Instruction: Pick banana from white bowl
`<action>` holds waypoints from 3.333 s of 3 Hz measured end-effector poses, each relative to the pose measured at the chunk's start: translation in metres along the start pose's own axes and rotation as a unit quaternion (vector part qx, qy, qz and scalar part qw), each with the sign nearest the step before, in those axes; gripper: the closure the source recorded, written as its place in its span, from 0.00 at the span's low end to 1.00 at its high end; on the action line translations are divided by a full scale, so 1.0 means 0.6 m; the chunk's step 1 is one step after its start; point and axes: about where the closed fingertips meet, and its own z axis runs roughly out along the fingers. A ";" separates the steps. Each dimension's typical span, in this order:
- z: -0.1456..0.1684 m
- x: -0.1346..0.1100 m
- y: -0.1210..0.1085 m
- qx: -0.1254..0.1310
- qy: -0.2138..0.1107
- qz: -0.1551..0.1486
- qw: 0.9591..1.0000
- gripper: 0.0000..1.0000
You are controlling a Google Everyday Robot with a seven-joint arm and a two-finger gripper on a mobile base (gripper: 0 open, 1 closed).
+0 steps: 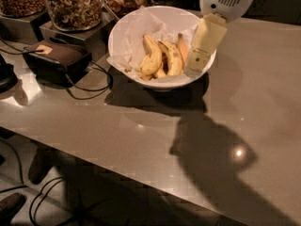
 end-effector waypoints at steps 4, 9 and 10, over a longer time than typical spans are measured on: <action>0.037 -0.096 -0.063 -0.025 -0.014 0.074 0.997 0.02; 0.092 -0.105 -0.088 -0.044 0.008 0.109 0.993 0.36; 0.096 -0.103 -0.098 -0.045 0.008 0.123 0.991 0.33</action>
Offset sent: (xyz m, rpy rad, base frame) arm 0.0214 0.0363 -0.0019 -0.0292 0.1715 -0.0681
